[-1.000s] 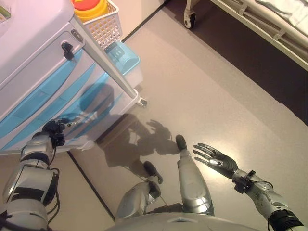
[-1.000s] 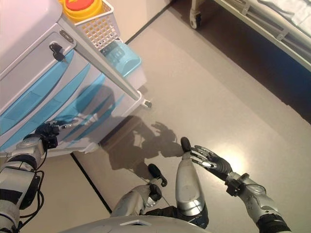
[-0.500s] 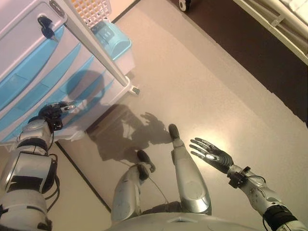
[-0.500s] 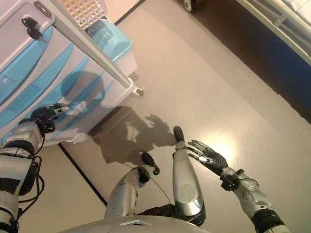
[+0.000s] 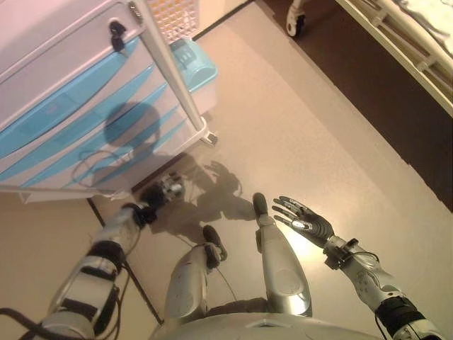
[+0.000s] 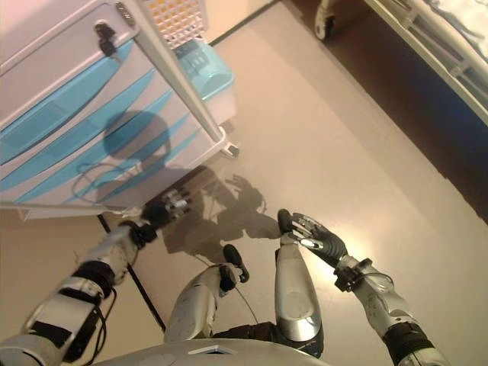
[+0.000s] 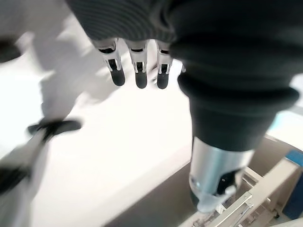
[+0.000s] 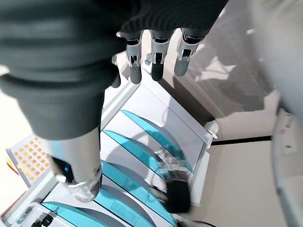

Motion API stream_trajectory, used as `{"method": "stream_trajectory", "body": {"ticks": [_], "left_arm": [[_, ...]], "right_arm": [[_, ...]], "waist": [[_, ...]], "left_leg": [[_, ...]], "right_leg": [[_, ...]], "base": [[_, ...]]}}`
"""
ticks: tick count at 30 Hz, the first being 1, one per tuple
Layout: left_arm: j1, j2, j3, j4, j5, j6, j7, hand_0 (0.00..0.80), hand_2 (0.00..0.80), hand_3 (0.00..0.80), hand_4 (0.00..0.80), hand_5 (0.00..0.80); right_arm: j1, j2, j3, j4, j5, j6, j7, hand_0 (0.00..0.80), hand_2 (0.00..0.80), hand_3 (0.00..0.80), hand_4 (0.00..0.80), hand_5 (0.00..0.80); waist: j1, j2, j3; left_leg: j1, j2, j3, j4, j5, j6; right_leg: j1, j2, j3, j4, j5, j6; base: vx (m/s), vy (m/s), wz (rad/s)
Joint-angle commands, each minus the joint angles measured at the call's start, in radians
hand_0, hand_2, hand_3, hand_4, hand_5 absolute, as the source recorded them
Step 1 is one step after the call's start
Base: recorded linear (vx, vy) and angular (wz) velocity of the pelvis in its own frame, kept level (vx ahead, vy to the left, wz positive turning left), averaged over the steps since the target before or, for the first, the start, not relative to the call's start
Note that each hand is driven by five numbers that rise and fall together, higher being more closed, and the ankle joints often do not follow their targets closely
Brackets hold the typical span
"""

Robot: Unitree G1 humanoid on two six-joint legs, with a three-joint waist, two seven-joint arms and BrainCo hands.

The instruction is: Open the drawer and pick up the medicine

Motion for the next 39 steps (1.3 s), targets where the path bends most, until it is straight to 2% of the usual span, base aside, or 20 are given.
{"method": "stream_trajectory", "body": {"ticks": [1,5,8,12,17,21,27,39], "left_arm": [[0.108,-0.016,-0.018,-0.077,-0.087,0.034,-0.045,0.000,0.000,0.000,0.000,0.000],[0.205,-0.068,-0.035,-0.109,-0.069,0.044,-0.051,0.000,0.000,0.000,0.000,0.000],[0.255,-0.084,-0.025,-0.127,-0.095,0.084,-0.056,0.000,0.000,0.000,0.000,0.000],[0.307,-0.098,-0.023,-0.144,-0.138,0.093,-0.056,0.000,0.000,0.000,0.000,0.000],[0.357,-0.120,-0.029,-0.161,-0.185,0.131,-0.083,0.000,0.000,0.000,0.000,0.000],[0.385,-0.132,-0.044,-0.162,-0.183,0.139,-0.084,0.000,0.000,0.000,0.000,0.000],[0.396,-0.139,-0.041,-0.168,-0.229,0.153,-0.063,0.000,0.000,0.000,0.000,0.000],[0.421,-0.146,-0.032,-0.166,-0.256,0.139,-0.069,0.000,0.000,0.000,0.000,0.000]], "right_arm": [[-0.005,0.054,0.034,-0.048,-0.014,0.004,-0.059,0.000,0.000,0.000,0.000,0.000],[-0.003,0.101,0.043,-0.015,-0.001,0.036,-0.086,0.000,0.000,0.000,0.000,0.000],[0.008,0.140,0.051,0.016,0.019,0.053,-0.102,0.000,0.000,0.000,0.000,0.000],[0.028,0.191,0.063,0.077,0.041,0.074,-0.099,0.000,0.000,0.000,0.000,0.000],[0.055,0.239,0.072,0.160,0.085,0.086,-0.084,0.000,0.000,0.000,0.000,0.000],[0.074,0.255,0.067,0.225,0.099,0.070,-0.071,0.000,0.000,0.000,0.000,0.000],[0.084,0.260,0.054,0.262,0.131,0.068,-0.054,0.000,0.000,0.000,0.000,0.000],[0.097,0.285,0.061,0.308,0.148,0.066,-0.002,0.000,0.000,0.000,0.000,0.000]], "waist": [[0.046,-0.011,-0.095],[0.080,-0.006,-0.137],[0.101,0.001,-0.170],[0.123,0.006,-0.212],[0.146,0.010,-0.261],[0.159,0.015,-0.287],[0.169,0.016,-0.308],[0.174,0.009,-0.345]], "left_leg": [[0.040,-0.073,-0.095,-0.175,0.047,-0.001],[0.074,-0.075,-0.126,-0.221,0.067,-0.011],[0.093,-0.070,-0.143,-0.255,0.084,-0.020],[0.121,-0.062,-0.160,-0.292,0.101,-0.029],[0.152,-0.049,-0.174,-0.344,0.128,-0.039],[0.169,-0.040,-0.186,-0.388,0.155,-0.050],[0.172,-0.038,-0.194,-0.410,0.171,-0.058],[0.201,-0.039,-0.209,-0.423,0.166,-0.050]], "right_leg": [[0.059,-0.022,-0.072,0.144,-0.198,0.046],[0.115,-0.008,-0.105,0.102,-0.199,0.038],[0.150,0.000,-0.131,0.073,-0.198,0.032],[0.192,0.005,-0.163,0.045,-0.199,0.026],[0.238,0.017,-0.194,0.018,-0.203,0.021],[0.268,0.027,-0.214,-0.001,-0.207,0.018],[0.290,0.034,-0.231,-0.028,-0.205,0.016],[0.315,0.045,-0.229,-0.036,-0.210,0.014]], "base": [[0.009,-0.164,0.23],[-0.009,-0.182,0.23],[-0.030,-0.154,0.15],[-0.031,-0.135,0.18],[-0.020,-0.104,0.19],[-0.010,-0.066,0.18],[-0.030,-0.027,0.09],[-0.005,-0.006,0.03]]}}
